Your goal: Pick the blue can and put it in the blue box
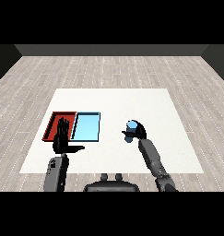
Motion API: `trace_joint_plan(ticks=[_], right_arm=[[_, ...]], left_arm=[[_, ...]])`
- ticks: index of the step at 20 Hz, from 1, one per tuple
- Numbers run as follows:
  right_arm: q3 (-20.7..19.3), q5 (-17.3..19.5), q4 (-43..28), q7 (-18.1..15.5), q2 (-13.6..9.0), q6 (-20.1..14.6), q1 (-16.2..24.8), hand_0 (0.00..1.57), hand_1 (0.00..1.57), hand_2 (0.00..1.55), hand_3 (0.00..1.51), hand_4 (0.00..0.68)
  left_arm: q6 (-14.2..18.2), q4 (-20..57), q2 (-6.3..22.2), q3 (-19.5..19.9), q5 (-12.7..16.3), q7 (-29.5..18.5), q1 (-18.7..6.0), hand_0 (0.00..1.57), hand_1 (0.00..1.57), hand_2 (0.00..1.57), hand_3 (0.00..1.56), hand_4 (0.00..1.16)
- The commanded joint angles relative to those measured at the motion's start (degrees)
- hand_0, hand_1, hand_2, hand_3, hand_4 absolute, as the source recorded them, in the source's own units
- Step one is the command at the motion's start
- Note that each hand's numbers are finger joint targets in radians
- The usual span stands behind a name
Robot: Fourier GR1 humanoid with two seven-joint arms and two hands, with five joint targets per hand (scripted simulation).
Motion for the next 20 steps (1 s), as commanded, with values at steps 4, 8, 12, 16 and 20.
trace_joint_plan(ticks=[4, 8, 12, 16, 20], right_arm=[[1.0, 0.61, -8.85, 2.82, -1.21, 0.19, 4.84, 1.55, 1.55, 1.48, 1.43, 0.672], [-0.4, 1.08, -4.53, -2.0, -2.48, 1.75, 1.64, 1.5, 1.5, 1.46, 1.42, 0.657], [1.15, 1.93, -12.1, 1.09, -1.7, -0.56, 2.17, 1.47, 1.47, 1.45, 1.41, 0.649], [2.43, 1.9, -18.22, 4.44, -1.28, -0.77, 1.62, 1.5, 1.5, 1.46, 1.41, 0.648], [4.22, 1.95, -25.49, 4.27, -0.68, 0.25, 3.1, 1.44, 1.44, 1.43, 1.41, 0.665]], left_arm=[[-1.68, 4.17, 0.54, 0.9, 0.62, -1.98, -1.6, 0.0, 0.0, 0.0, 0.0, 0.0], [-0.11, -0.07, -1.31, -3.03, -3.05, -1.94, 3.94, 0.0, 0.0, 0.0, 0.0, 0.0], [0.8, 2.93, 0.76, -2.27, -3.76, 3.62, -3.63, 0.0, 0.0, 0.0, 0.0, 0.0], [2.26, 12.22, -2.42, -4.49, -5.47, -1.1, -6.09, 0.0, 0.0, 0.0, 0.0, 0.0], [2.69, 5.66, -2.45, -10.79, -4.71, 1.01, 0.52, 0.0, 0.0, 0.0, 0.0, 0.0]])
